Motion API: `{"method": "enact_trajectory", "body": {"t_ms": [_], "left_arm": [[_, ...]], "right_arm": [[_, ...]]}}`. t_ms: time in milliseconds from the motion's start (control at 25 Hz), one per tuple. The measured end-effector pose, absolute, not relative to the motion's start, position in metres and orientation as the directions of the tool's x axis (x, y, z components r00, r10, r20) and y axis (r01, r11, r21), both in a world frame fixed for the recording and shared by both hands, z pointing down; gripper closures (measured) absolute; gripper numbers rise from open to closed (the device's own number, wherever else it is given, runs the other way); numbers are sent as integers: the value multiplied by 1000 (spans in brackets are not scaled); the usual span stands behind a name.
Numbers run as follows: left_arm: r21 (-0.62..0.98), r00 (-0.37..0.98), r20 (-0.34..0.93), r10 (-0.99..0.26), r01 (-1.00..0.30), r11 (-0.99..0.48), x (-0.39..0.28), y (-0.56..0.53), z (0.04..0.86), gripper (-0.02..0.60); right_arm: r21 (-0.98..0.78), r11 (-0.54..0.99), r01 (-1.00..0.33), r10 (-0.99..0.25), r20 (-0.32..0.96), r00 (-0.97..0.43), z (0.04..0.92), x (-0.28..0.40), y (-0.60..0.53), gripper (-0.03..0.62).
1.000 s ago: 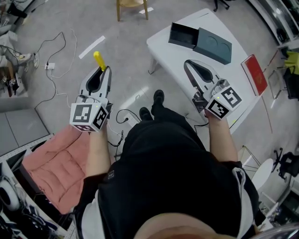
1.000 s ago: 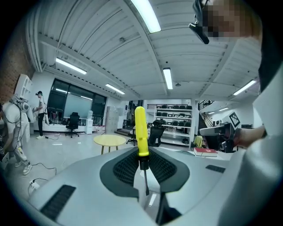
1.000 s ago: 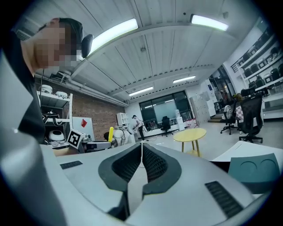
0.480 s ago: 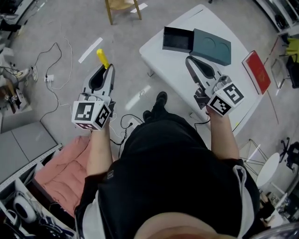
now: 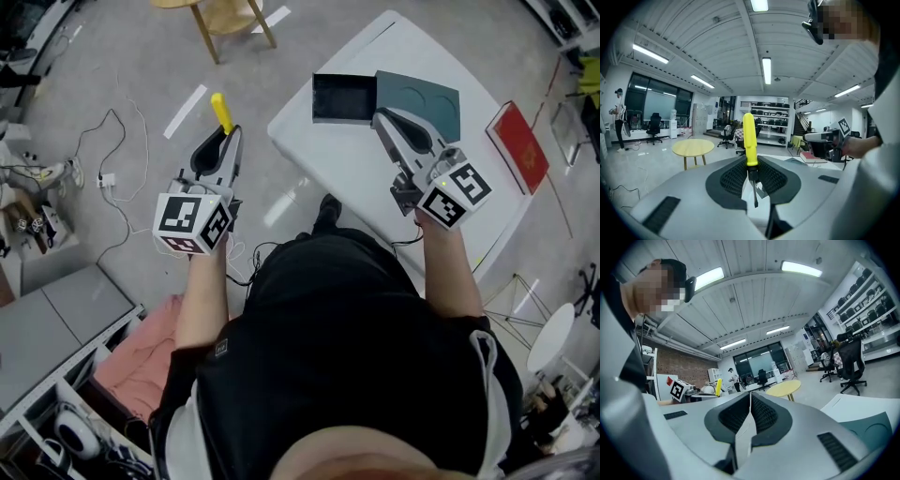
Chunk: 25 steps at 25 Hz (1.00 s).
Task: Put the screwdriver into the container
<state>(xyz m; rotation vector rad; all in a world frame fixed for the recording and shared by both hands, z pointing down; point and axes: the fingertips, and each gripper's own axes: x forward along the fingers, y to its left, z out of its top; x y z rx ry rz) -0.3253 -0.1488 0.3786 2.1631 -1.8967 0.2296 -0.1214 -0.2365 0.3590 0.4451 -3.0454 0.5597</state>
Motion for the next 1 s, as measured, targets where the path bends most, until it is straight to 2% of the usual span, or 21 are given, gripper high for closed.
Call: {"method": "enact_trajectory", "body": {"t_ms": [240, 1000], "left_arm": [[54, 204, 330, -922, -979, -198, -282, -202, 382, 505], [178, 504, 451, -737, -860, -479, -230, -305, 459, 505]], "right_arm": [[-356, 888, -291, -292, 53, -955, 359, -84, -268, 562], [-355, 770, -530, -531, 103, -841, 363, -51, -290, 562]]}}
